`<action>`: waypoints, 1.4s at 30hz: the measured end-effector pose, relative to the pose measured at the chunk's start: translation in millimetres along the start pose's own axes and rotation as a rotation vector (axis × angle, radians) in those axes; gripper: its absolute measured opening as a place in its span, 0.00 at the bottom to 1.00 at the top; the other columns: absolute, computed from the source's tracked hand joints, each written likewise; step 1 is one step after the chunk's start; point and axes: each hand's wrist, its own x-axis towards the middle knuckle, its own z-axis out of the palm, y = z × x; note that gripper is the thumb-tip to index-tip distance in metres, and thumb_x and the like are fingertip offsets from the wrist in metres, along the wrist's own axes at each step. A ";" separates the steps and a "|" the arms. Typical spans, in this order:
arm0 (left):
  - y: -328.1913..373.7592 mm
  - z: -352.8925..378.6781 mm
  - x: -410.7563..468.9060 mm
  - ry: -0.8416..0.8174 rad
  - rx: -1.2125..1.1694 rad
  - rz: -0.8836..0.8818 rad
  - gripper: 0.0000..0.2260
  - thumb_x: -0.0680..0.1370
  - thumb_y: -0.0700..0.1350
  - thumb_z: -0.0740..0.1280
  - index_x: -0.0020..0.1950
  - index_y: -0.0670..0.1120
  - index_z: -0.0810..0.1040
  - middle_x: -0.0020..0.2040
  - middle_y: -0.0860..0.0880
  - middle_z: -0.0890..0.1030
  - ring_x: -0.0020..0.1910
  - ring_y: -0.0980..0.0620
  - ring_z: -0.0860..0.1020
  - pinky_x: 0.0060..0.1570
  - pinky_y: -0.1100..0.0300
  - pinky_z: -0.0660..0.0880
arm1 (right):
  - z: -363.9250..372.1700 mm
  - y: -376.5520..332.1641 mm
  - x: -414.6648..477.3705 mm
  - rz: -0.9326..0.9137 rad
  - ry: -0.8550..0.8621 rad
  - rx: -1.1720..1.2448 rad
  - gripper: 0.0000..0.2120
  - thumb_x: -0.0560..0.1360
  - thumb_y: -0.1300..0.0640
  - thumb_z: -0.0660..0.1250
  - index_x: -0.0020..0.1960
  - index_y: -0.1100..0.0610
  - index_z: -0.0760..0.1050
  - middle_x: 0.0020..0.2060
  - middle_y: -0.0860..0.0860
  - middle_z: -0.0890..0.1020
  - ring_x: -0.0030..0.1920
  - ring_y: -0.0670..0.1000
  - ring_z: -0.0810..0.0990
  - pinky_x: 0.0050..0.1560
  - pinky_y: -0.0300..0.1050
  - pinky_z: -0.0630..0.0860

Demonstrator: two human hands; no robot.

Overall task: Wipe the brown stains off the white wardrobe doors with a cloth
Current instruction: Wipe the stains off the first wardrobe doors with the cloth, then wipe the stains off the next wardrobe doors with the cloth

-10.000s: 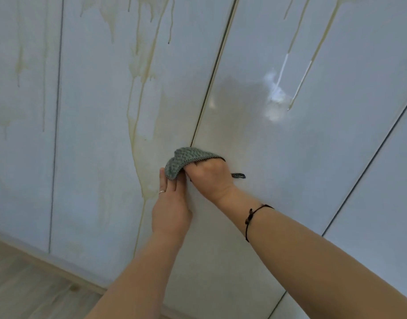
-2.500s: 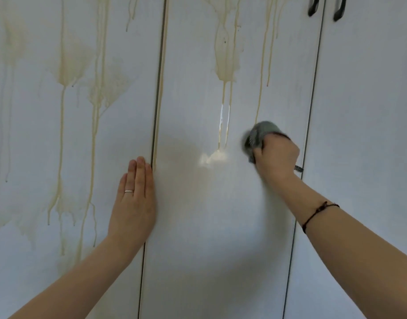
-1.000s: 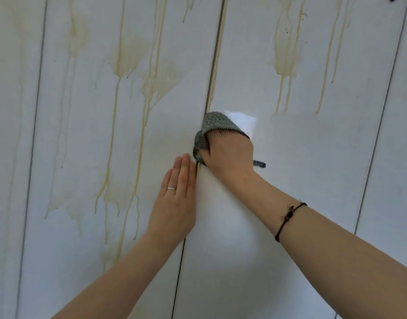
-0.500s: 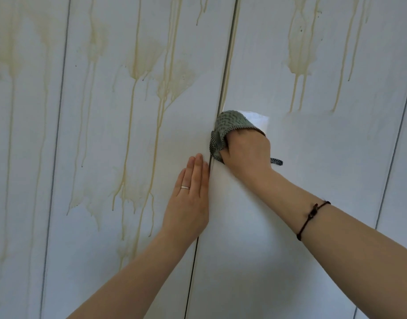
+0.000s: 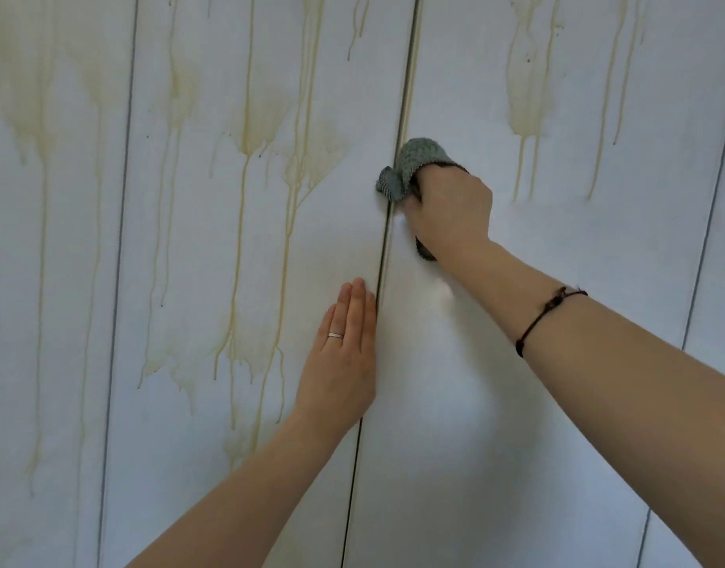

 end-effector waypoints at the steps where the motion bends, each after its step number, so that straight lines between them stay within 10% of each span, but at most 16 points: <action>1: -0.9 -1.4 0.0 -0.034 0.020 0.004 0.27 0.80 0.36 0.46 0.79 0.32 0.46 0.80 0.33 0.46 0.80 0.35 0.46 0.77 0.44 0.56 | -1.5 -1.4 9.5 0.039 0.001 0.015 0.10 0.75 0.53 0.64 0.38 0.54 0.67 0.32 0.50 0.72 0.36 0.59 0.72 0.33 0.45 0.59; 5: -2.8 -18.5 8.5 -0.147 0.056 0.067 0.31 0.76 0.36 0.46 0.79 0.31 0.47 0.80 0.32 0.49 0.80 0.35 0.46 0.77 0.45 0.53 | 1.5 -8.8 -26.3 0.033 0.002 0.101 0.04 0.74 0.56 0.69 0.41 0.56 0.77 0.35 0.53 0.80 0.38 0.60 0.79 0.33 0.46 0.71; 11: -13.8 -59.4 40.9 0.014 -0.181 0.032 0.21 0.68 0.35 0.66 0.62 0.34 0.75 0.62 0.37 0.76 0.57 0.38 0.78 0.60 0.51 0.76 | 28.2 -2.3 -144.7 -0.342 -0.033 0.184 0.13 0.65 0.67 0.73 0.47 0.54 0.84 0.41 0.51 0.84 0.39 0.53 0.84 0.37 0.43 0.81; 24: -39.3 -103.1 168.8 0.030 -0.064 0.131 0.40 0.69 0.28 0.62 0.81 0.40 0.56 0.78 0.44 0.63 0.76 0.46 0.63 0.70 0.62 0.62 | 0.0 10.3 38.9 0.026 -0.019 -0.029 0.11 0.73 0.60 0.65 0.38 0.52 0.64 0.27 0.45 0.66 0.30 0.53 0.69 0.26 0.42 0.52; 28: -36.7 -106.7 202.6 0.064 -0.034 0.047 0.41 0.70 0.32 0.62 0.82 0.43 0.50 0.76 0.47 0.66 0.68 0.45 0.70 0.59 0.58 0.71 | -5.0 13.4 97.1 0.083 0.081 -0.022 0.15 0.74 0.59 0.64 0.34 0.51 0.60 0.27 0.45 0.67 0.28 0.51 0.68 0.26 0.41 0.54; 32: -34.9 -109.8 221.2 0.071 0.074 0.010 0.38 0.70 0.33 0.62 0.80 0.42 0.55 0.58 0.46 0.77 0.55 0.44 0.74 0.42 0.57 0.68 | -15.2 12.7 150.0 0.155 0.146 0.090 0.11 0.76 0.53 0.62 0.37 0.52 0.64 0.28 0.47 0.70 0.30 0.54 0.70 0.28 0.42 0.57; 42: -26.1 -116.7 232.3 0.081 0.083 0.015 0.10 0.75 0.35 0.61 0.56 0.44 0.73 0.54 0.46 0.74 0.54 0.46 0.73 0.48 0.56 0.69 | 0.3 9.2 40.9 -0.072 0.223 0.164 0.04 0.72 0.59 0.70 0.44 0.52 0.76 0.37 0.49 0.78 0.37 0.51 0.75 0.37 0.39 0.62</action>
